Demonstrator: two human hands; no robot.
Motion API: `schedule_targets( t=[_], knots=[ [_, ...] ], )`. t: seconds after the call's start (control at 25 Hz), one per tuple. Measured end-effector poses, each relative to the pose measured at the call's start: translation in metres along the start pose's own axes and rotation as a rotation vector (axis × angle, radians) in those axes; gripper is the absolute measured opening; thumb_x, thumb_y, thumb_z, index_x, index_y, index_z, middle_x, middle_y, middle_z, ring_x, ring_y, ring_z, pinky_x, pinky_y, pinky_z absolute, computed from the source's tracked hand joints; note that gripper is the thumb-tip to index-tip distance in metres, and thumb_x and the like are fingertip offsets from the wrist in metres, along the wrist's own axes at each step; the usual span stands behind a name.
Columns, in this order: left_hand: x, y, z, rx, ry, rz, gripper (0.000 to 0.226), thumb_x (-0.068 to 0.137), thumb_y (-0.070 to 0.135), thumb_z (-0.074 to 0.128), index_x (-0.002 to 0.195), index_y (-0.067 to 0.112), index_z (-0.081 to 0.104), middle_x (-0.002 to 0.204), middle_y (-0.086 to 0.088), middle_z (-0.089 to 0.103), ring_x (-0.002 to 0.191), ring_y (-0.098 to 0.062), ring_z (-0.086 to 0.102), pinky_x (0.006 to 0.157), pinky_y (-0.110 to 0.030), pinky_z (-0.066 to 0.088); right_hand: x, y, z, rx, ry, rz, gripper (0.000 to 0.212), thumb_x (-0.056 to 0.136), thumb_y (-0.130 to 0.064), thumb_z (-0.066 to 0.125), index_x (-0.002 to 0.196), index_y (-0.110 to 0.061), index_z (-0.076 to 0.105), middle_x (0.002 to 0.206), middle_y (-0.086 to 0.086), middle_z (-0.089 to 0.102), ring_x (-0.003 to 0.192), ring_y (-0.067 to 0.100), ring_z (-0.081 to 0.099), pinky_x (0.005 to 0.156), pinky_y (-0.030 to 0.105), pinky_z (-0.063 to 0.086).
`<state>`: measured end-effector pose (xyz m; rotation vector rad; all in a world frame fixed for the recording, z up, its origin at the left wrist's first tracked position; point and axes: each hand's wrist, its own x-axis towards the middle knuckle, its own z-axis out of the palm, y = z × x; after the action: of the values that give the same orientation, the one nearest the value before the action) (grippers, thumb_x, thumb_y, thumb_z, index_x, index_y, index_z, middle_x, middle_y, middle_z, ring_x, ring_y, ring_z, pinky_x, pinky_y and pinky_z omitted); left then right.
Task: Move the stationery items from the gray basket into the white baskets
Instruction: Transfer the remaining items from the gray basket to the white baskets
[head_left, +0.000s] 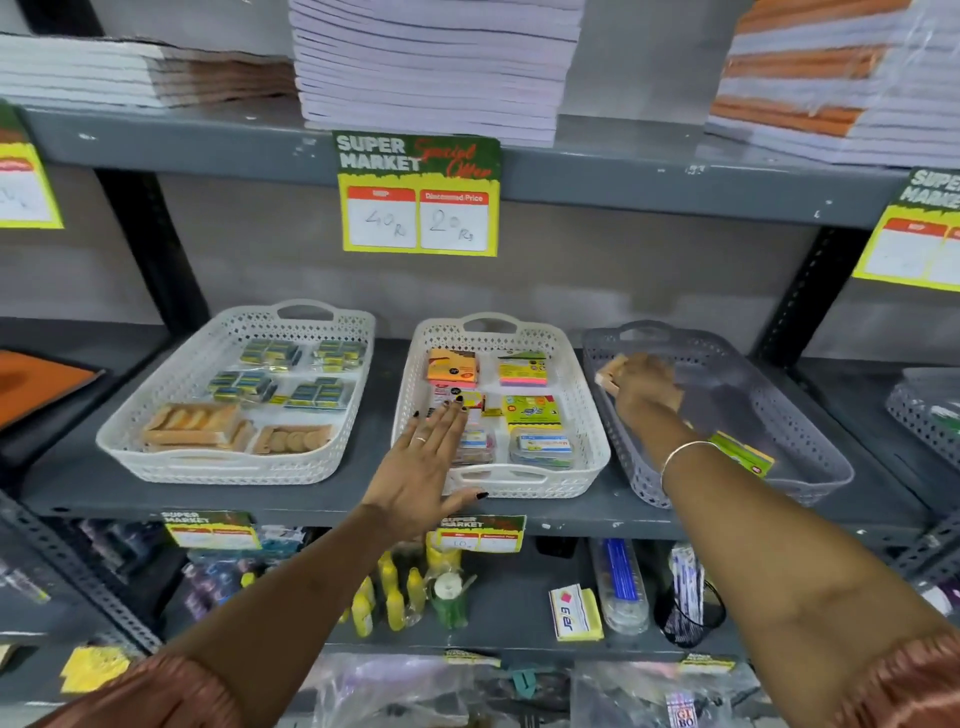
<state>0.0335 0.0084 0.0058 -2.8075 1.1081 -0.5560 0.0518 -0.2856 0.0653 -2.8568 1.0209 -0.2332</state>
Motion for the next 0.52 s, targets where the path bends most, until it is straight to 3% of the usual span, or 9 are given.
schedule_targets(
  t=[0.12,0.2,0.4,0.52],
  knots=[
    [-0.025,-0.048,-0.008,-0.014,-0.024,-0.151,0.090,0.085,0.068,0.007,0.140,-0.001,0.022,0.147,-0.014,0.025,0.136,-0.026,0.022,0.109,-0.041,0.011,-0.011,-0.074,-0.020,0.107,0.088,-0.144,0.035,0.096,-0.014,0.043,0.130,-0.006,0.044,0.136,0.015,0.049,0.129,0.033,0.043,0.096,0.043,0.046],
    [-0.050,-0.088,-0.011,-0.006,-0.049,-0.255,0.092,0.085,0.068,0.006,0.137,-0.004,0.031,0.144,-0.017,0.034,0.132,-0.030,0.033,0.106,-0.043,0.018,-0.030,-0.125,-0.024,0.176,0.110,-0.267,0.040,0.091,-0.020,0.056,0.127,-0.006,0.045,0.132,0.015,0.051,0.128,0.034,0.043,0.094,0.044,0.047],
    [-0.111,-0.169,-0.007,0.052,-0.148,-0.415,0.093,0.083,0.069,0.006,0.134,-0.003,0.037,0.139,-0.022,0.041,0.128,-0.034,0.039,0.101,-0.049,0.036,-0.101,-0.251,-0.002,0.303,-0.116,-0.695,0.046,0.083,-0.044,0.060,0.115,-0.013,0.057,0.120,0.012,0.061,0.117,0.033,0.056,0.090,0.035,0.049],
    [-0.117,-0.179,-0.004,0.058,-0.148,-0.402,0.093,0.083,0.069,0.005,0.134,-0.001,0.039,0.138,-0.020,0.044,0.127,-0.034,0.041,0.100,-0.049,0.037,-0.136,-0.289,0.018,0.254,-0.317,-0.872,0.040,0.086,-0.037,0.063,0.114,-0.008,0.062,0.124,0.014,0.061,0.116,0.031,0.058,0.077,0.026,0.050]
  ],
)
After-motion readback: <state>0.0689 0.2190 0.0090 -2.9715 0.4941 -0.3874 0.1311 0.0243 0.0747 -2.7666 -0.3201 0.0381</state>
